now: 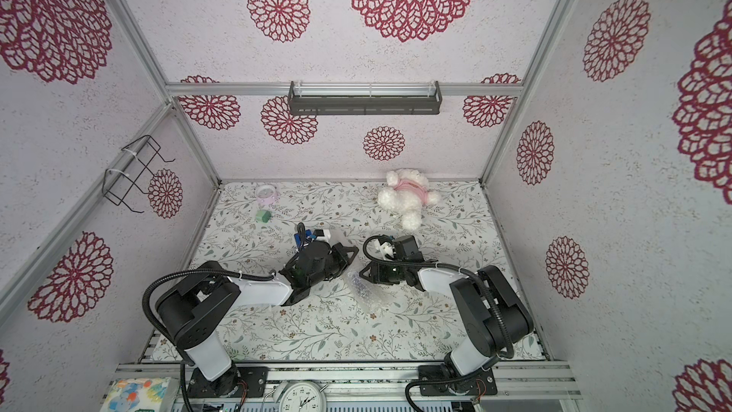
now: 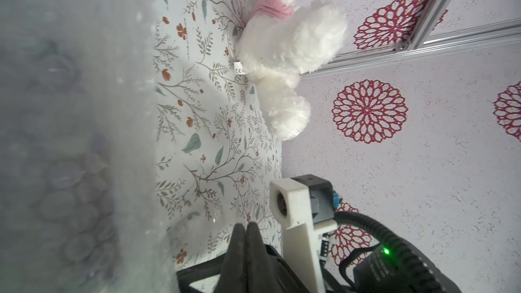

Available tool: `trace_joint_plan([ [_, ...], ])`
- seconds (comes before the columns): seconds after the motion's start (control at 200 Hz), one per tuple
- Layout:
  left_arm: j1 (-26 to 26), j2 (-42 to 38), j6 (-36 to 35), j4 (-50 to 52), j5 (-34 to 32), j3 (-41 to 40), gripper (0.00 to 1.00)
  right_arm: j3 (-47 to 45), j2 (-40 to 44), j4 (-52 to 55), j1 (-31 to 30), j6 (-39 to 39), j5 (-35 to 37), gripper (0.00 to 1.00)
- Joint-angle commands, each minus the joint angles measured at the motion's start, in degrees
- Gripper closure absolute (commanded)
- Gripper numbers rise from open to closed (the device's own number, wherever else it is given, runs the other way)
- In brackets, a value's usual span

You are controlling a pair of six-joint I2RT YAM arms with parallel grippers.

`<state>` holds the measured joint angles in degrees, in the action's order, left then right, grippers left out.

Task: Wrap wine bottles in bubble wrap
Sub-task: Place the wine bottle on the bubble wrap.

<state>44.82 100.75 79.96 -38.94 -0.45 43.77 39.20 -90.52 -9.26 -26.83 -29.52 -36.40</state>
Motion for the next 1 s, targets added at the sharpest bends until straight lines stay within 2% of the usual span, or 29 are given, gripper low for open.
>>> trace_joint_plan([
  [0.0,0.8,-1.3,-0.3,-1.7,-0.6,1.2,1.00,0.5,0.4,-1.3,-0.3,0.9,-1.8,0.54],
  [0.23,1.6,-2.3,-1.4,0.5,-0.9,2.8,1.00,0.7,-0.4,-1.5,-0.3,1.0,-2.2,0.54],
  [0.696,2.4,-6.4,3.9,1.9,-6.6,-8.0,1.00,1.7,-0.9,-0.3,-0.3,1.7,-2.2,0.53],
  [0.996,3.1,-11.5,2.1,6.0,-8.9,-9.4,1.00,1.8,-1.5,0.0,-0.3,1.7,-1.8,0.53],
])
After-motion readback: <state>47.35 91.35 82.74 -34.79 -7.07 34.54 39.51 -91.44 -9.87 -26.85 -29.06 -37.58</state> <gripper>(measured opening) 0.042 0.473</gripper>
